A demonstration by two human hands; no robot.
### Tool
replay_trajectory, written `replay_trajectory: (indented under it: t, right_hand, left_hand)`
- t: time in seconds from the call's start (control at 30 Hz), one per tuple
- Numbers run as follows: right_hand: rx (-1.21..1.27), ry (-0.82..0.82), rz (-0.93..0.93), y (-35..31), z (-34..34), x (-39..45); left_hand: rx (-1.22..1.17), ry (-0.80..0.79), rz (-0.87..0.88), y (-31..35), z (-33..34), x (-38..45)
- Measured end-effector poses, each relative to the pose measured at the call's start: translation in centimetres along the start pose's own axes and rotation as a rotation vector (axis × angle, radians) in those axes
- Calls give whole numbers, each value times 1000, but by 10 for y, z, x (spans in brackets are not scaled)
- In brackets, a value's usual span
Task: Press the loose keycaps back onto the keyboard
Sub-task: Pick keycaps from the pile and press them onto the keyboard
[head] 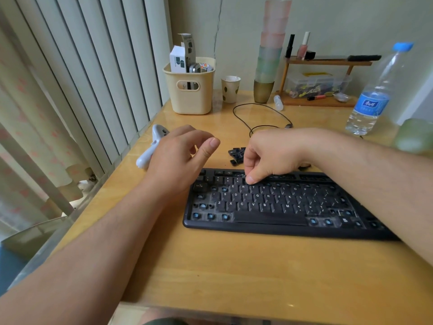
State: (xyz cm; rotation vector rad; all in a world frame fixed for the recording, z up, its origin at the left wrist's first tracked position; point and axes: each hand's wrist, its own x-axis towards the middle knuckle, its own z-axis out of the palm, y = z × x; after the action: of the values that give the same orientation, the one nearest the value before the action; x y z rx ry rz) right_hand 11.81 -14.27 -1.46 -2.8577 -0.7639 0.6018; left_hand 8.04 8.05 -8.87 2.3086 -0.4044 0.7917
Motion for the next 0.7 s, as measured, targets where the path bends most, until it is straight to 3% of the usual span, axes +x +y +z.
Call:
replay_trajectory:
  t: [0.3, 0.7]
  right_hand:
    - [-15, 29, 8, -8, 3, -4]
    - [-18, 14, 157, -22, 1, -2]
  left_hand:
    - [21, -40, -21, 1, 2, 0]
    - [78, -154, -104, -1, 6, 1]
